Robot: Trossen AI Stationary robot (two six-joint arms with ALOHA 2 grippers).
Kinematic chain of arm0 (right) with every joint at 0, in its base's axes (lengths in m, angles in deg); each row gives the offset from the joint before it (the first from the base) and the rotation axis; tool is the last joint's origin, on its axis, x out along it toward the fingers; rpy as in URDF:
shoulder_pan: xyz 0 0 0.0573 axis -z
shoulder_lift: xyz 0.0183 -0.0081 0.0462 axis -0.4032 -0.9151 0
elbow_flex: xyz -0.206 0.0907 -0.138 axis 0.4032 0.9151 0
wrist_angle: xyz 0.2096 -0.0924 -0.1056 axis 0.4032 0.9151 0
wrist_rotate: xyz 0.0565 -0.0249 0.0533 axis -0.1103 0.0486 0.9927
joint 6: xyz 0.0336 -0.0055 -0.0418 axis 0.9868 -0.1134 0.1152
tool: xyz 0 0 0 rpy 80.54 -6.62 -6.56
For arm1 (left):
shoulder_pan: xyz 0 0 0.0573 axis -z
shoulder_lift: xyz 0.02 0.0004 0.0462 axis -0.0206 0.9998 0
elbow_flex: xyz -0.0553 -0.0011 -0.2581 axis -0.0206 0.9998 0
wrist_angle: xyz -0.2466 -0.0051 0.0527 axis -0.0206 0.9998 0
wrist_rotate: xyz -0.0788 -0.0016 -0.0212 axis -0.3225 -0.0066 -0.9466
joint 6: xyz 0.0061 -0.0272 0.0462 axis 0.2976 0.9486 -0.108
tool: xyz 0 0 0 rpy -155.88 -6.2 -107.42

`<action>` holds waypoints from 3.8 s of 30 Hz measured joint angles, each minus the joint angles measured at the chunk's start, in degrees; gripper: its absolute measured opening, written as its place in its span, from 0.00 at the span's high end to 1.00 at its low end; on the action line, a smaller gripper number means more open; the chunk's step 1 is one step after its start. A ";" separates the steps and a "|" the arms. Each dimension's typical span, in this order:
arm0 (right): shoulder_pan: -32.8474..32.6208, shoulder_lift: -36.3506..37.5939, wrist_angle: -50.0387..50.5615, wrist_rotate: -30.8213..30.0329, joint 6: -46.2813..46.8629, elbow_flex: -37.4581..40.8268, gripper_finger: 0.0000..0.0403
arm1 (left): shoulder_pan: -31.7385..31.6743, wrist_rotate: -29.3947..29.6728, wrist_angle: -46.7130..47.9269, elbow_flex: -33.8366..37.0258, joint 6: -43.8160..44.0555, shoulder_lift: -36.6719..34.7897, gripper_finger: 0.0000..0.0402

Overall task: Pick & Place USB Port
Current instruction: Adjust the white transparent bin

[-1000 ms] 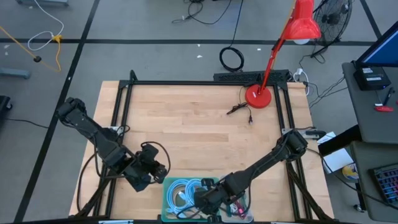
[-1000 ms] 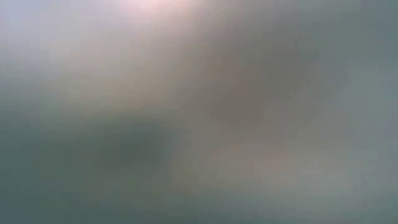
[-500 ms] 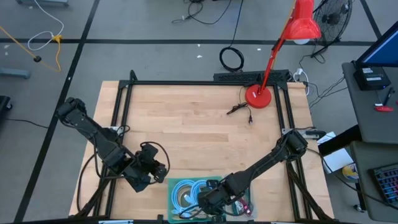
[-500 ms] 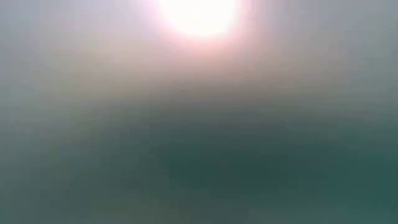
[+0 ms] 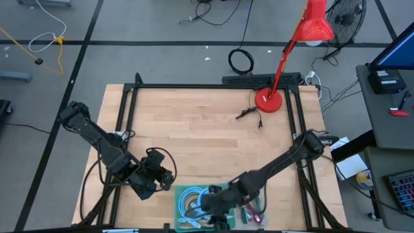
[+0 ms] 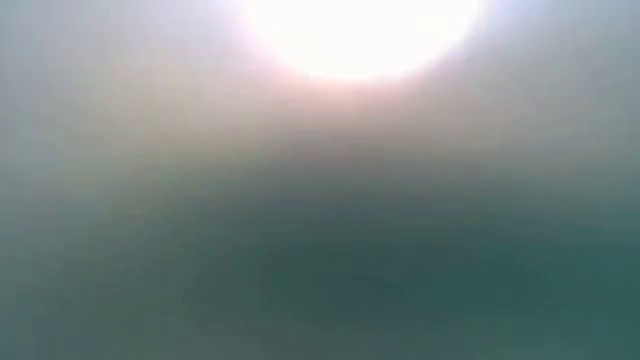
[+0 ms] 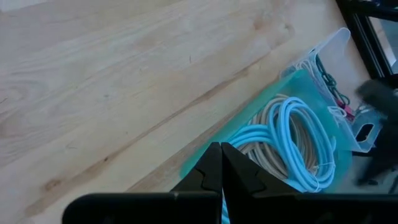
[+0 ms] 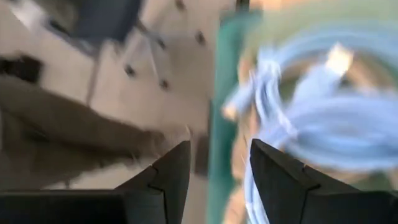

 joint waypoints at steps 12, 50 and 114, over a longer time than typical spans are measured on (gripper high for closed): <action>1.24 17.91 9.77 -19.44 4.63 -0.11 0.79 | 1.25 -0.04 -0.06 0.00 -1.39 0.00 1.00; -7.75 31.69 22.66 -19.39 47.74 45.52 1.00 | 3.67 2.99 -0.22 0.02 -0.51 0.00 1.00; -23.51 21.20 -3.62 -12.05 63.40 37.18 1.00 | 2.88 4.39 -3.24 0.02 -1.19 0.00 1.00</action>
